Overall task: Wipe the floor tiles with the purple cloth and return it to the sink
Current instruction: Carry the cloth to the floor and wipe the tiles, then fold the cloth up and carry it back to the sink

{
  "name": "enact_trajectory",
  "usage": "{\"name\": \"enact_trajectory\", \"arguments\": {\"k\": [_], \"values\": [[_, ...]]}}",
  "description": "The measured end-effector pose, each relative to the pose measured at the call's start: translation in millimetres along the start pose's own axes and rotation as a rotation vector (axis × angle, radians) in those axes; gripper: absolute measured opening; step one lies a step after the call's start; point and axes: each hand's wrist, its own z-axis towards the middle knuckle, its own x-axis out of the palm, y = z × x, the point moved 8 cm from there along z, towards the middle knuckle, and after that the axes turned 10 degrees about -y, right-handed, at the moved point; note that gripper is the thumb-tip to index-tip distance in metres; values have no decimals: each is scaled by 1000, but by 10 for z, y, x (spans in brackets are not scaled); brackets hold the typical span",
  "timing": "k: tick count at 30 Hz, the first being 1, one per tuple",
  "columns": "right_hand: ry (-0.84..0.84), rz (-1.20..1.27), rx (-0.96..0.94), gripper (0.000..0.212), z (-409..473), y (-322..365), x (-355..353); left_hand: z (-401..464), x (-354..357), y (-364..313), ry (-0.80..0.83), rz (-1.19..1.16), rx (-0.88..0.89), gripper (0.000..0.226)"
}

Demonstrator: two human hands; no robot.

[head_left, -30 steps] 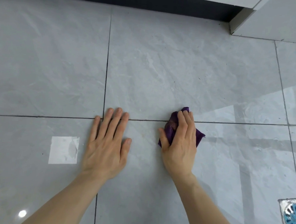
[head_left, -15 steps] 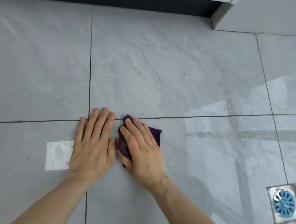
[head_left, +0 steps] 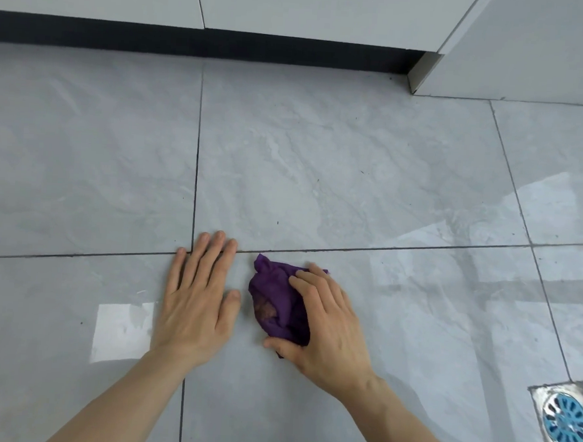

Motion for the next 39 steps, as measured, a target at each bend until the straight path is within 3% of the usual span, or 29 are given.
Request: {"name": "enact_trajectory", "arguments": {"k": [2,5,10,20,24,31,39], "values": [[30,-1,-20,91,-15,-6,-23,16,-92,-10,-16,-136,-2,69],[65,-9,-44,88,-17,-43,-8,38,-242,-263,27,-233,157,71],[79,36,-54,81,1,-3,-41,18,-135,-639,234,-177,349,80],[144,27,-69,65,-38,175,-39,-289,-155,-731,58,51,279,71],[182,16,-56,55,-103,165,-38,-375,-161,-804,99,72,229,60],[389,-16,8,46,-346,118,-97,-585,-168,-866,335,-88,92,48],[266,57,170,49,-177,416,-1243,-288,-1238,-1397,323,-163,135,53]]}}
